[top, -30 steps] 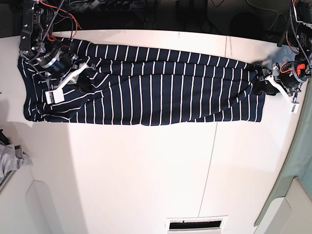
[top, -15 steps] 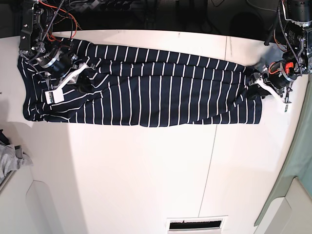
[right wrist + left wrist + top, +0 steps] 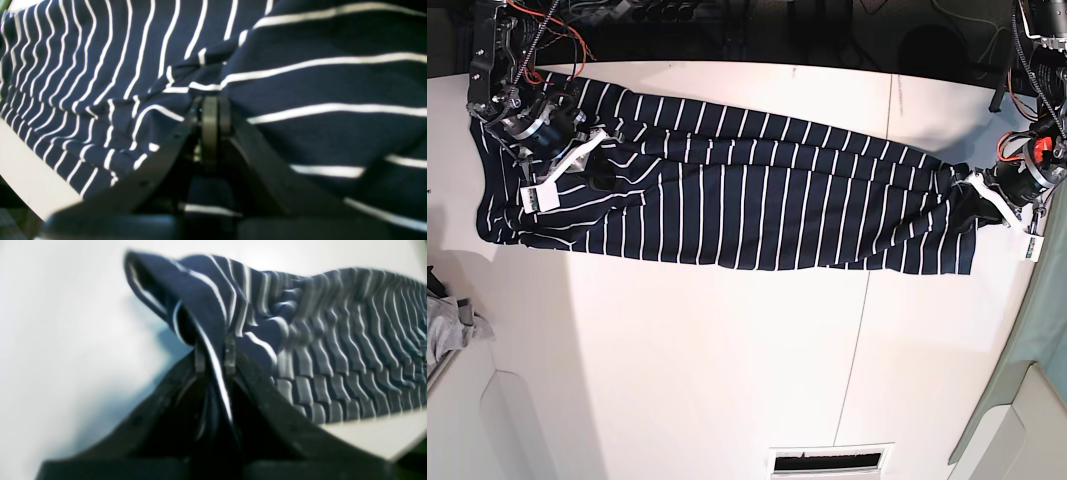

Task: Layout the t-shirt on the table in an organized manner, then fold the t-shirt properly
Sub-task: 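Carry the end held by the left gripper over toward the right gripper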

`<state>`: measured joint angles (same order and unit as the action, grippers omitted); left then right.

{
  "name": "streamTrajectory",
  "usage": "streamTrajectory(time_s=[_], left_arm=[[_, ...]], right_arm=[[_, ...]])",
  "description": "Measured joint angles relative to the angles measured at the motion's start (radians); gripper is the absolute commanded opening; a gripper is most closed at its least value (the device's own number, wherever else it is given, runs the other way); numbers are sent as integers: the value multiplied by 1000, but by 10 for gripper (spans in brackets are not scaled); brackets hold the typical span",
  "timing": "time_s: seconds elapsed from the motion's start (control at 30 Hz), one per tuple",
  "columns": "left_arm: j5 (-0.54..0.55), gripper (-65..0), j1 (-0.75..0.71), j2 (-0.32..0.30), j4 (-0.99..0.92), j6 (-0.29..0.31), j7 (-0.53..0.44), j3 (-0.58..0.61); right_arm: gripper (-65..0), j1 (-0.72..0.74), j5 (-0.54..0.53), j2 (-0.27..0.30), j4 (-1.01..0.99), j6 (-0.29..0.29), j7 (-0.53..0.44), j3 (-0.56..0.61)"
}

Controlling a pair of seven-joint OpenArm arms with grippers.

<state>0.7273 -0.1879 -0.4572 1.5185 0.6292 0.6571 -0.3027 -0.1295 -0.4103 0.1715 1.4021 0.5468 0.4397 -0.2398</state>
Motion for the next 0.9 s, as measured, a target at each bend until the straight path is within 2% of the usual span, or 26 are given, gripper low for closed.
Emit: streamTrajectory(time_s=[0.17,0.27,0.33,0.4,0.43,0.7,0.83,0.9], left_arm=[[-6,-650,-78,29,235,-4,11,106],[-17,-650,-65,77,319,-64,-15,215],[-109,-650,-42,119,318,-86,-53,293],[-192,-650,-11,171,282,-167,-60,359],[-212,-650,3,190,258,-187,-60,384],[-274,-650,66,313,146,-184,-80,557],[-329,-650,101,380,75,-181,-121,574],[-329,-650,113,388,21,-180,-129,574]], right_arm=[[-650,0,0,0,0,0,-1,0],[-650,0,-1,0,0,0,-1,0],[-650,0,0,0,0,0,-1,0],[-650,0,-2,0,0,0,-2,0],[-650,0,-1,0,0,0,-1,0],[-650,0,0,-2,0,0,-1,0],[-650,0,0,0,0,0,-1,0],[-650,0,0,0,0,0,-1,0]])
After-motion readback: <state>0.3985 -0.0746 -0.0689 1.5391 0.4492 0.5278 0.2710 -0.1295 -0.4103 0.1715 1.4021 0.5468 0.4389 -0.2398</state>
